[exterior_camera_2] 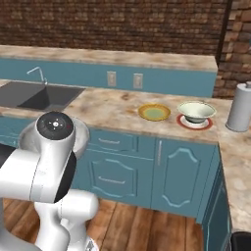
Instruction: Move the bowls from the cabinet to the plates on the dining table.
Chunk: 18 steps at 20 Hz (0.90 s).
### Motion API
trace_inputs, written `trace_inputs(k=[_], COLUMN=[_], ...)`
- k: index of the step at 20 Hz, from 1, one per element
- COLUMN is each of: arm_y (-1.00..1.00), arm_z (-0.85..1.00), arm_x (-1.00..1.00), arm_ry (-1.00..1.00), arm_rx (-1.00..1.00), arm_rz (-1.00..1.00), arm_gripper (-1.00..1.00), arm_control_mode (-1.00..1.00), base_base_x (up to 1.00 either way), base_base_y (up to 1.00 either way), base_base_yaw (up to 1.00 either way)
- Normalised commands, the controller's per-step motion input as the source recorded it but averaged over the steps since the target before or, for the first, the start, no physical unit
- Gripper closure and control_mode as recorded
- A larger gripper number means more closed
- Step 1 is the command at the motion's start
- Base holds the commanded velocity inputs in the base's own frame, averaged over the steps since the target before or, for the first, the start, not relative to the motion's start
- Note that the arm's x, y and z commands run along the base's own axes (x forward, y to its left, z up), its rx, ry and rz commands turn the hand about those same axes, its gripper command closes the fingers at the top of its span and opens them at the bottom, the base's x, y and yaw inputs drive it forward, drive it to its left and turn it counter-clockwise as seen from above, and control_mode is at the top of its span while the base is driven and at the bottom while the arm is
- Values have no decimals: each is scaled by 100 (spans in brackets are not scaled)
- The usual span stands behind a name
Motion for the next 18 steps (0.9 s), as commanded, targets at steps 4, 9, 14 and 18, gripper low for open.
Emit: trace_inputs(k=[4, 9, 14, 18], arm_y=[0, 0, 0, 0], arm_z=[0, 0, 0, 0], arm_x=[0, 0, 0, 0], arm_ry=[0, 0, 0, 0], arm_rx=[0, 0, 0, 0], arm_rz=[0, 0, 0, 0], arm_gripper=[100, 100, 100, 100], arm_control_mode=[100, 100, 100, 100], base_base_x=[52, 47, 40, 33], base_base_y=[23, 18, 31, 39], base_base_yaw=[-24, -25, -24, -24])
